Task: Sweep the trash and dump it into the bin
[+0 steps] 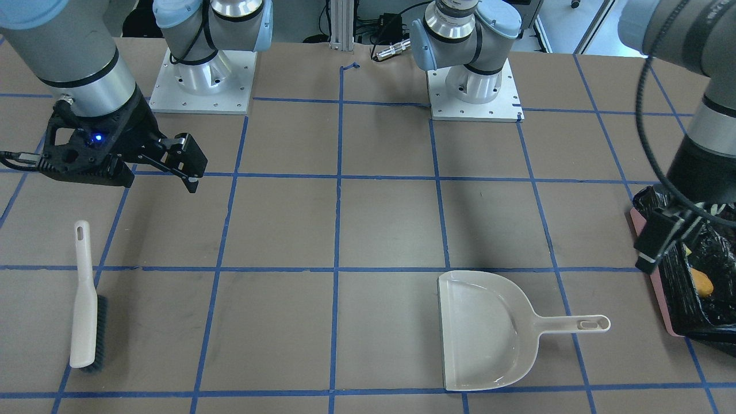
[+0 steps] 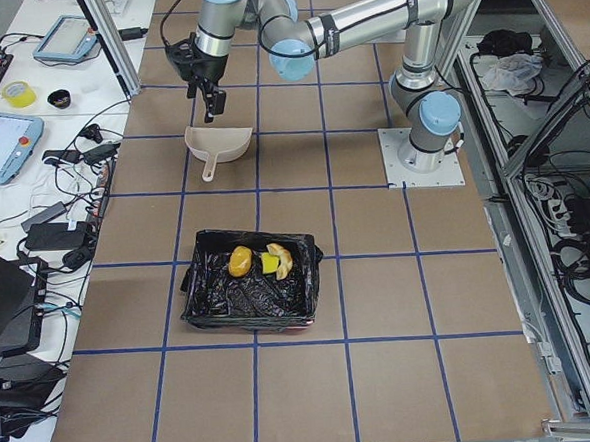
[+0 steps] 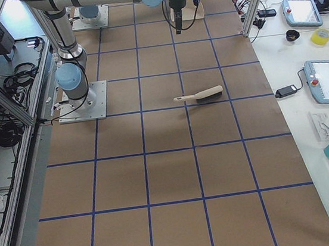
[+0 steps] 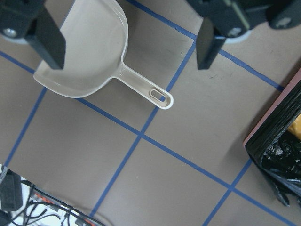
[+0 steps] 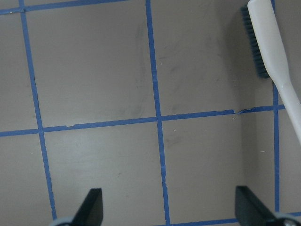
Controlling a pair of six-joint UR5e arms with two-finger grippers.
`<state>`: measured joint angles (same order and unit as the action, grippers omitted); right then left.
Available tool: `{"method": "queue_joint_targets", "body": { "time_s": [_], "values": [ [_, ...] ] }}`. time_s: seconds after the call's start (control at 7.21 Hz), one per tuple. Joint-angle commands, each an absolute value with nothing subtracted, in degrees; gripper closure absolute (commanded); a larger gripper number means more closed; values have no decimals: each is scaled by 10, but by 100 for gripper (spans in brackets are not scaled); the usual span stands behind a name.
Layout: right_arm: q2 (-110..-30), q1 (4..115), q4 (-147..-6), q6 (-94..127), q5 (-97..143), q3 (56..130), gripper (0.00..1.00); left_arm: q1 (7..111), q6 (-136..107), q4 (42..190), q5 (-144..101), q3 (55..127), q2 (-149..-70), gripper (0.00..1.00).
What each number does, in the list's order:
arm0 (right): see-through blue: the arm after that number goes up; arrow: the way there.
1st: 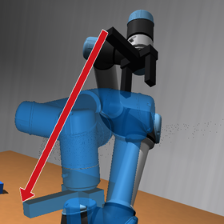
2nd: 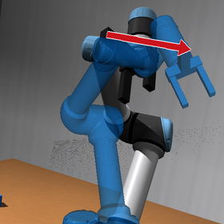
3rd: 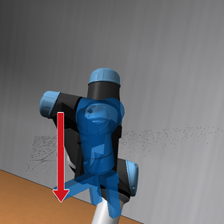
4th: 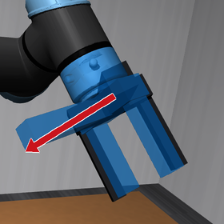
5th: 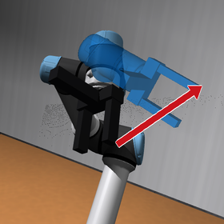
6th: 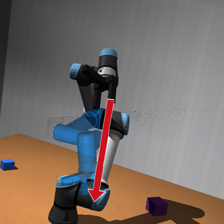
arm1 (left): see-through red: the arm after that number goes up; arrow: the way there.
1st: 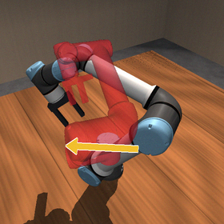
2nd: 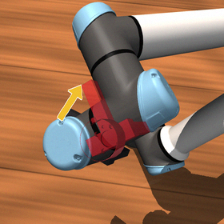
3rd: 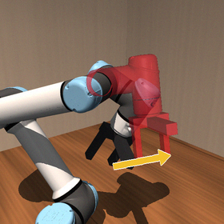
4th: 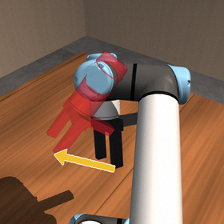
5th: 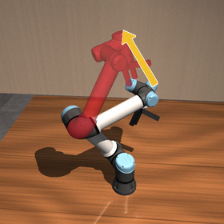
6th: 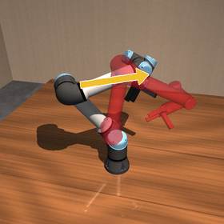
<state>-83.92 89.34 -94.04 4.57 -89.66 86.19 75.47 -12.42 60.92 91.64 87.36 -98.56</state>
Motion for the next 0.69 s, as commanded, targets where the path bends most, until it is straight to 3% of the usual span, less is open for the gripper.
{"method": "queue_joint_targets", "body": {
  "time_s": [0.0, 0.55],
  "values": [
    [-838, 894, -940, 46, -896, 862, 0, 835, -48, 620, 919, 876, -968, 0],
    [-838, 893, -941, 46, -896, 862, 0, 917, 69, 788, 951, 878, -957, 5]
  ]
}}
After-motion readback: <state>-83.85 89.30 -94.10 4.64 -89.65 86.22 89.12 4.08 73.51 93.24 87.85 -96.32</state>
